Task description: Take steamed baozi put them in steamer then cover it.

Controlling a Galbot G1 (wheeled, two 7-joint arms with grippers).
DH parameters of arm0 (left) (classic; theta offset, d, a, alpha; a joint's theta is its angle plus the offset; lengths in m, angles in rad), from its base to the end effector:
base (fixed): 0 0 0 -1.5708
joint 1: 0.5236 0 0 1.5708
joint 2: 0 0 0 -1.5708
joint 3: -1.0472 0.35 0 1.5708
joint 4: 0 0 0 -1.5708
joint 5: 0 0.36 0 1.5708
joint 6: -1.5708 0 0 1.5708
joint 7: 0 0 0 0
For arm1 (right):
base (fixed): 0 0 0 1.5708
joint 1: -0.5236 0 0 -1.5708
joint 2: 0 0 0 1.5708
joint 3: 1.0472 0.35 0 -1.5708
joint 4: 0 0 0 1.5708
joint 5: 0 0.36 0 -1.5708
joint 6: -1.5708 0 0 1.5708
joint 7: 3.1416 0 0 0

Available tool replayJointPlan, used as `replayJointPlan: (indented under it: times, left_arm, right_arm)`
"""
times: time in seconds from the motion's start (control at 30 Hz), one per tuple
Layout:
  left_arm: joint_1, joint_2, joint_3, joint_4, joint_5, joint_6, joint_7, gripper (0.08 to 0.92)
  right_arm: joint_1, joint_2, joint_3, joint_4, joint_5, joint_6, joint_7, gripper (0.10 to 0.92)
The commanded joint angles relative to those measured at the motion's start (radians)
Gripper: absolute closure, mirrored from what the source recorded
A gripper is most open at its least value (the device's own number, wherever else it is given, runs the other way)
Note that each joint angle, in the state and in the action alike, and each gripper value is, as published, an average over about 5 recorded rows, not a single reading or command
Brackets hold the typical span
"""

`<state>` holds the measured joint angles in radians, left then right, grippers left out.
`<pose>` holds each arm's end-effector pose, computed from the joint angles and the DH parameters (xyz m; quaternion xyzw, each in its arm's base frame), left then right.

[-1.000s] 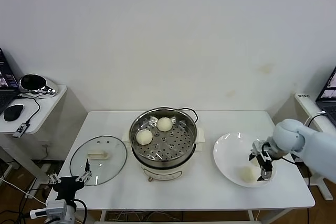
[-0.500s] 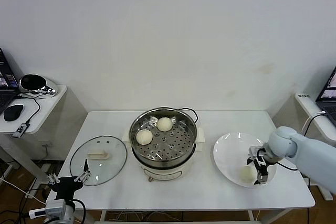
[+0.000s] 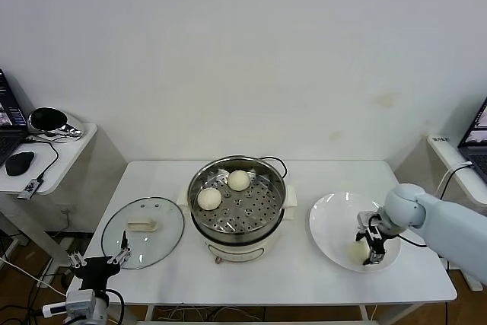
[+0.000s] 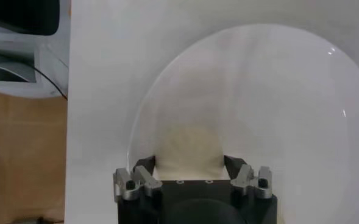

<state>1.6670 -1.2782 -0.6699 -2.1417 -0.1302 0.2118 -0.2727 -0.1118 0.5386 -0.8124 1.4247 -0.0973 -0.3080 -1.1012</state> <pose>0.1649 0.0871 -0.2849 0.1239 -0.9801 -0.1134 0.1055 0.4546 -0.1678 -0.2323 0.5075 -0.5189 0.5165 0.4542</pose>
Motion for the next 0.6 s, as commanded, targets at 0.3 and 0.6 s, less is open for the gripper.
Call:
replayJointPlan:
  times: [0.3, 0.6]
  left_arm:
    - [-0.007, 0.008, 0.005, -0.003, -0.004, 0.000, -0.001, 0.177]
    - [-0.009, 0.016, 0.000, -0.004, -0.013, -0.004, -0.004, 0.177]
  right_arm:
    - [0.398, 0.024, -0.085, -0.005, 0.127, 0.015, -0.106, 0.381]
    - [0.774, 0.233, -0.230, -0.051, 0.282, 0.038, -0.123, 0.381]
